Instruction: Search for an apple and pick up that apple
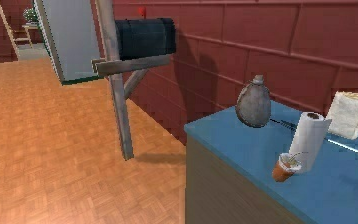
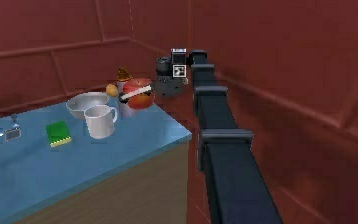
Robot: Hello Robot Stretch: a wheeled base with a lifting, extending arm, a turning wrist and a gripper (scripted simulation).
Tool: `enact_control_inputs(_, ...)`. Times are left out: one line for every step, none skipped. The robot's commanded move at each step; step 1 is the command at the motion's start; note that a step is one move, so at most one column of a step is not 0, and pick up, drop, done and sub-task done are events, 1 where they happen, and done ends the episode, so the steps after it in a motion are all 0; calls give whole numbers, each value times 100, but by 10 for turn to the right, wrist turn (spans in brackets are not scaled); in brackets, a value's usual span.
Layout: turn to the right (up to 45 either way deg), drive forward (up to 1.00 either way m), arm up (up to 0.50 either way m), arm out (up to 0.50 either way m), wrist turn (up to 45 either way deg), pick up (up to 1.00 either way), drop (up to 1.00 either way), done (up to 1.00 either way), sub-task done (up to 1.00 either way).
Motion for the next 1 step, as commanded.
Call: enact_control_inputs(0,0,0,0,0,0,0,100,0)
